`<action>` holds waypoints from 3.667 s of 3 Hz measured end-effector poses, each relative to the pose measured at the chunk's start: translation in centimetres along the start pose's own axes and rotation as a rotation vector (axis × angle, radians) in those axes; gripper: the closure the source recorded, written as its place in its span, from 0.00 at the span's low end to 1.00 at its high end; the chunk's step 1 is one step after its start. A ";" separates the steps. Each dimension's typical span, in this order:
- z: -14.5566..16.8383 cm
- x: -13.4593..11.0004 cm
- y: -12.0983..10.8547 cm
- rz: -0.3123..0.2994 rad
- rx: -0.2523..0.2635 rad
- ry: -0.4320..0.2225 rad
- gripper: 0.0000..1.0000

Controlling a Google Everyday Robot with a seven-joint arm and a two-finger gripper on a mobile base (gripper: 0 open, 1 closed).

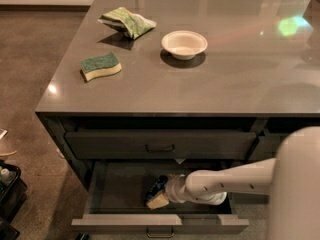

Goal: Pick pepsi can from middle drawer and place on counter

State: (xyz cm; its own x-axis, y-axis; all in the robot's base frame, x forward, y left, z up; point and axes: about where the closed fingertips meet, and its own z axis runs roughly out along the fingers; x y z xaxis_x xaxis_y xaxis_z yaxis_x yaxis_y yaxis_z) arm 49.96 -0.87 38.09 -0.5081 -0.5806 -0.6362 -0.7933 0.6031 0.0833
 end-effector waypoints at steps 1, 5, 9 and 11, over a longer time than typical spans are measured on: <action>-4.5 -2.7 -3.0 -0.018 -0.012 -0.091 1.00; -24.7 0.8 -2.2 0.183 -0.104 -0.094 1.00; -38.0 -18.6 8.7 -0.276 0.145 -0.238 1.00; -39.7 -23.3 10.7 -0.397 0.175 -0.226 1.00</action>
Offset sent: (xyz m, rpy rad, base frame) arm -0.0266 -0.1360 0.1701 0.1000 0.0296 0.0197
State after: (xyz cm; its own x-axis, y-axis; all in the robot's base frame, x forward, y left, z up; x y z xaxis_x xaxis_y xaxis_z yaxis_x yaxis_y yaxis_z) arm 40.00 -2.57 84.22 -0.0772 -0.6627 -0.7449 -0.8330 0.4534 -0.3171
